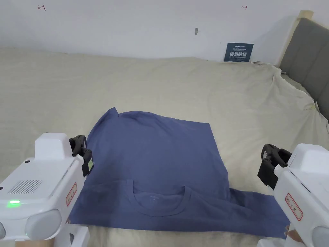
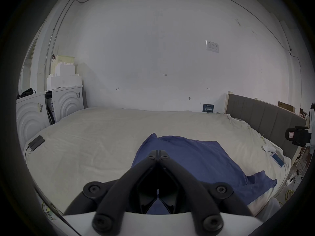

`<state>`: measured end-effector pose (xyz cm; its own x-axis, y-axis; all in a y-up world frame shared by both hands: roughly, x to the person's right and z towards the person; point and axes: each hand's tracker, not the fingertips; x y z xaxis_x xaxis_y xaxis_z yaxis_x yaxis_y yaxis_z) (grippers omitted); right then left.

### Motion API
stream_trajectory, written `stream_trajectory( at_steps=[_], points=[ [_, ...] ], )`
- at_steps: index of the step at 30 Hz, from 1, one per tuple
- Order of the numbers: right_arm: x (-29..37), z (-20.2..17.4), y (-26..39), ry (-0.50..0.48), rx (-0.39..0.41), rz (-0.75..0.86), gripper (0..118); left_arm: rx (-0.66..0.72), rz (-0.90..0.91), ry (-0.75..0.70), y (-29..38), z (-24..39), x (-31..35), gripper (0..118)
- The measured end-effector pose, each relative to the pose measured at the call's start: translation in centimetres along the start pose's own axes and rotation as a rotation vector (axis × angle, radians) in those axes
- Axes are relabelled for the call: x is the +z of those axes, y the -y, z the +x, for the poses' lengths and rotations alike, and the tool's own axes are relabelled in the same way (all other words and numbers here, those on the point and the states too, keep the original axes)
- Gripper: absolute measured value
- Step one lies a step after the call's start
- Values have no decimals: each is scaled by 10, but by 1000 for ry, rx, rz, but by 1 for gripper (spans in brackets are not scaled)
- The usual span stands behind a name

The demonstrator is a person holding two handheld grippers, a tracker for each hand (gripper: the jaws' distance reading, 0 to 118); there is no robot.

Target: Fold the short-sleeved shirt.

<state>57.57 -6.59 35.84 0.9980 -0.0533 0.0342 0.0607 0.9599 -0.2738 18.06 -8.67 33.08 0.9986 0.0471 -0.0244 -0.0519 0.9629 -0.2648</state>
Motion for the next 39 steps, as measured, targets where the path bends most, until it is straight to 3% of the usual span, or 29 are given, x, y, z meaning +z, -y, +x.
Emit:
stream_trajectory(
  at_steps=[9,12,13,17,19,21,28,36,37,39],
  points=[
    [0,-6,-1,-9,-2,-13,0,18,-21,-7,-11,-7,3,0],
    [-1,-5,-2,-13,-6,-16,0,28,-128,-24,-21,-14,-4,4],
    [-1,-5,-3,-17,-7,-19,0,52,-154,-33,-26,-19,-6,14],
    [-3,-3,-2,-15,2,-20,0,139,-218,-54,-37,-42,-9,99],
    [-5,0,-1,-17,-4,-21,0,144,-257,-71,-39,-54,-11,118],
    [-6,1,-1,-16,-9,-23,0,136,-295,-80,-38,-67,-12,118],
    [-10,-3,-2,-17,-2,-34,0,129,-601,-327,11,-119,-30,118],
    [-15,-14,-1,-29,16,-55,0,245,-816,-373,77,-152,-47,118],
    [-16,-16,-2,-31,18,-58,0,248,-812,-391,83,-154,-50,115],
    [-16,-18,-2,-34,22,-61,0,254,-829,-408,90,-156,-54,97]
  ],
)
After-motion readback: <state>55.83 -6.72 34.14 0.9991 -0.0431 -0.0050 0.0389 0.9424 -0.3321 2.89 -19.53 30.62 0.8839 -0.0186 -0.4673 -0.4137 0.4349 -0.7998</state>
